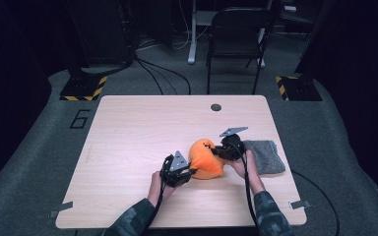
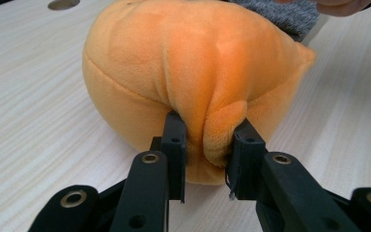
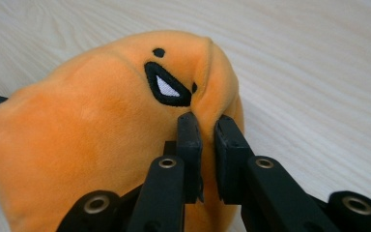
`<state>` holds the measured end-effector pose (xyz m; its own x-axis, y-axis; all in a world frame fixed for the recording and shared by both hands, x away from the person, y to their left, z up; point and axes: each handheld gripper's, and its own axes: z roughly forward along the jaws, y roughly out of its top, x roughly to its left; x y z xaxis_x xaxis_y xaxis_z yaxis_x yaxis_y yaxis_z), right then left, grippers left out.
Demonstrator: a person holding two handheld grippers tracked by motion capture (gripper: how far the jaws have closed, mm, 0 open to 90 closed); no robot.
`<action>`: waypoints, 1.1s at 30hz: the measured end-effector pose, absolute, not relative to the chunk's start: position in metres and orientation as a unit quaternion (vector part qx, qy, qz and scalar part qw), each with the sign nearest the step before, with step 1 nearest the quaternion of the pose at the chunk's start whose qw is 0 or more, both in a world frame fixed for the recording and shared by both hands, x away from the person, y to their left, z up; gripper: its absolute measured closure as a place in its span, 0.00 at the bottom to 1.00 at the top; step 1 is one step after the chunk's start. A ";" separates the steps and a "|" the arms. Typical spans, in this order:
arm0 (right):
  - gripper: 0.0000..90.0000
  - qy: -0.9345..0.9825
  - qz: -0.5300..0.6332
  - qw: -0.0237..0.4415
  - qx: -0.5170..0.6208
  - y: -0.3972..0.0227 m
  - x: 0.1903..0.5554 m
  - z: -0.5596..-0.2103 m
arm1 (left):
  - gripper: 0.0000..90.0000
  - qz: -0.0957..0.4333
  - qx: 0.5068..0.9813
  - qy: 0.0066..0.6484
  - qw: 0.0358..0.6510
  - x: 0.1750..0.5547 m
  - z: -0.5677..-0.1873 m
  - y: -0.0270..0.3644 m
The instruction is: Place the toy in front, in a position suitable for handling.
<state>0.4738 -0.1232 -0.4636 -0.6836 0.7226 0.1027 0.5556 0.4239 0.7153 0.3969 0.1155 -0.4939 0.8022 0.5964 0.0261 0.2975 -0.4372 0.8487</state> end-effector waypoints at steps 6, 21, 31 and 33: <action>0.92 0.827 0.384 0.124 0.391 -0.129 0.460 -0.445 | 0.82 0.147 0.831 0.253 0.473 0.398 -0.474 0.124; 0.93 0.802 0.390 0.169 0.420 -0.130 0.412 -0.407 | 0.82 0.114 0.839 0.223 0.484 0.431 -0.446 0.143; 0.93 0.794 0.388 0.180 0.433 -0.117 0.396 -0.417 | 0.83 0.121 0.862 0.207 0.446 0.454 -0.435 0.143; 0.94 0.792 0.389 0.185 0.432 -0.114 0.393 -0.420 | 0.83 0.122 0.866 0.203 0.441 0.458 -0.434 0.142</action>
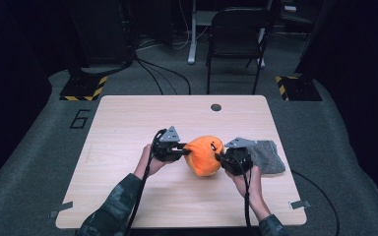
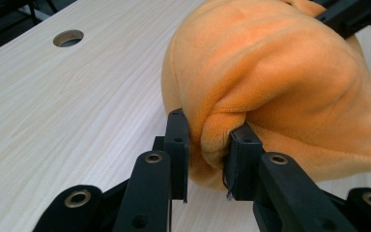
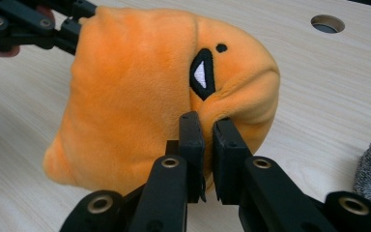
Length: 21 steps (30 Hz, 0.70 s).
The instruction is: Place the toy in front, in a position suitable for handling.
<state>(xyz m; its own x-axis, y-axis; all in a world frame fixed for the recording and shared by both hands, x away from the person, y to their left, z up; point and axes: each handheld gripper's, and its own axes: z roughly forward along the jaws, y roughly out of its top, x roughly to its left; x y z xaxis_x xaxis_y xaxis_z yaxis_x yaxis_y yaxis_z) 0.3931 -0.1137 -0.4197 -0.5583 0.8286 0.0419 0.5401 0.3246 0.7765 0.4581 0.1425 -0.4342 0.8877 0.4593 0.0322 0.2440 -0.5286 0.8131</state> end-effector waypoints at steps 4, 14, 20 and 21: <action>0.94 0.787 0.390 0.196 0.437 -0.109 0.389 -0.426 | 0.83 0.119 0.875 0.193 0.428 0.466 -0.435 0.139; 0.94 0.785 0.382 0.196 0.447 -0.096 0.384 -0.443 | 0.83 0.107 0.893 0.160 0.406 0.484 -0.440 0.132; 0.94 0.784 0.376 0.196 0.453 -0.089 0.384 -0.451 | 0.83 0.090 0.898 0.149 0.404 0.494 -0.449 0.134; 0.94 0.787 0.373 0.199 0.449 -0.088 0.385 -0.453 | 0.83 0.084 0.902 0.146 0.398 0.496 -0.452 0.134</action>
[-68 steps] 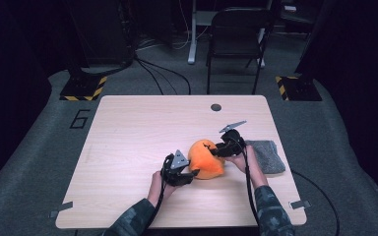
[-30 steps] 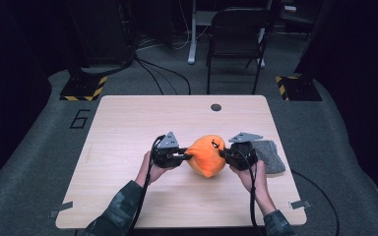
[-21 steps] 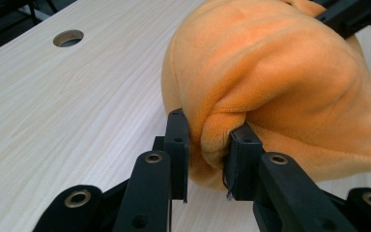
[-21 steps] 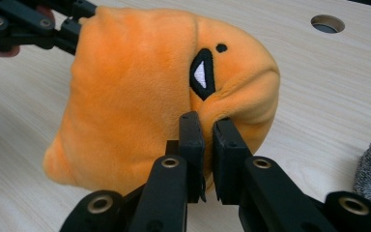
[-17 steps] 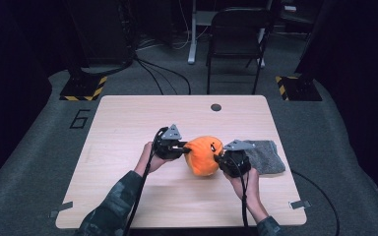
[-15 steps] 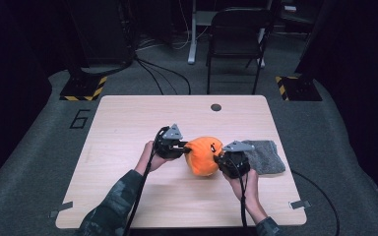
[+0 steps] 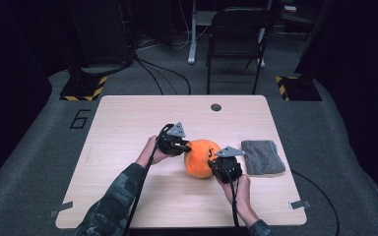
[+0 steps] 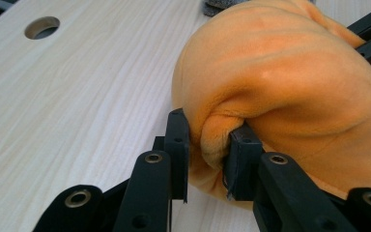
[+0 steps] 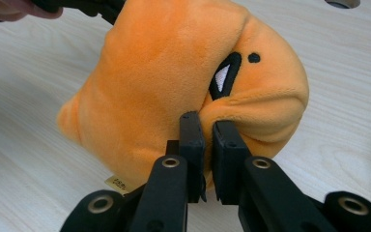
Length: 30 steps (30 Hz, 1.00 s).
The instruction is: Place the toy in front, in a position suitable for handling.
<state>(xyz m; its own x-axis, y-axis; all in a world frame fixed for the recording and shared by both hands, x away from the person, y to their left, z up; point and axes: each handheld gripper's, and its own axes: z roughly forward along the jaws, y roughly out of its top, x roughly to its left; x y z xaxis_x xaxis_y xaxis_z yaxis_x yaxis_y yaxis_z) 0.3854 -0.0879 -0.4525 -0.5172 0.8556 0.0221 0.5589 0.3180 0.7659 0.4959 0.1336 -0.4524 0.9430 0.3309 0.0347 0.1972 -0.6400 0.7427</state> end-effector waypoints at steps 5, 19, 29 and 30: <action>0.92 0.788 0.361 0.195 0.459 -0.087 0.390 -0.467 | 0.82 0.067 0.903 0.147 0.397 0.501 -0.466 0.134; 0.47 0.766 0.373 0.204 0.483 -0.095 0.391 -0.461 | 0.47 0.073 0.901 0.165 0.394 0.501 -0.471 0.155; 0.16 0.758 0.403 0.186 0.478 -0.119 0.390 -0.447 | 0.27 0.088 0.888 0.199 0.404 0.497 -0.467 0.174; 0.15 0.756 0.407 0.184 0.478 -0.123 0.389 -0.446 | 0.24 0.091 0.886 0.204 0.406 0.496 -0.466 0.177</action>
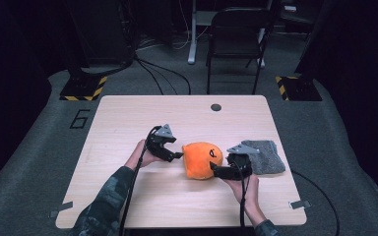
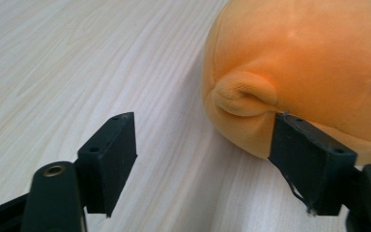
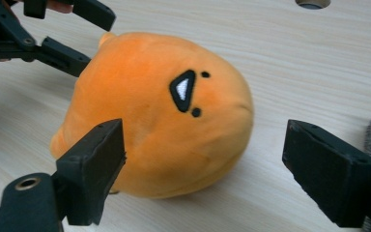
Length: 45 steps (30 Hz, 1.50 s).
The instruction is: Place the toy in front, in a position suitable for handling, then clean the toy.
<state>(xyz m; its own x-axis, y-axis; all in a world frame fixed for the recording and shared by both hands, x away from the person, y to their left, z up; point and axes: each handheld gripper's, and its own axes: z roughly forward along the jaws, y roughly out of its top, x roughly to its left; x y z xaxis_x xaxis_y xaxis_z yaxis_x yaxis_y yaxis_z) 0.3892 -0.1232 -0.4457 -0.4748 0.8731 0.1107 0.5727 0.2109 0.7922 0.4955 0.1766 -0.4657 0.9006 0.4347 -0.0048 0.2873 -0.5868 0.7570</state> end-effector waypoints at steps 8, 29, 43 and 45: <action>0.06 0.747 0.413 0.186 0.487 -0.160 0.391 -0.441 | 0.15 0.111 0.853 0.245 0.448 0.472 -0.457 0.196; 0.04 0.717 0.365 0.201 0.559 -0.233 0.408 -0.458 | 0.13 0.158 0.844 0.248 0.448 0.398 -0.473 0.152; 0.03 0.713 0.322 0.215 0.585 -0.243 0.435 -0.473 | 0.19 0.177 0.848 0.246 0.434 0.398 -0.491 0.131; 0.05 0.711 0.314 0.213 0.592 -0.245 0.441 -0.477 | 0.22 0.175 0.852 0.240 0.431 0.397 -0.493 0.128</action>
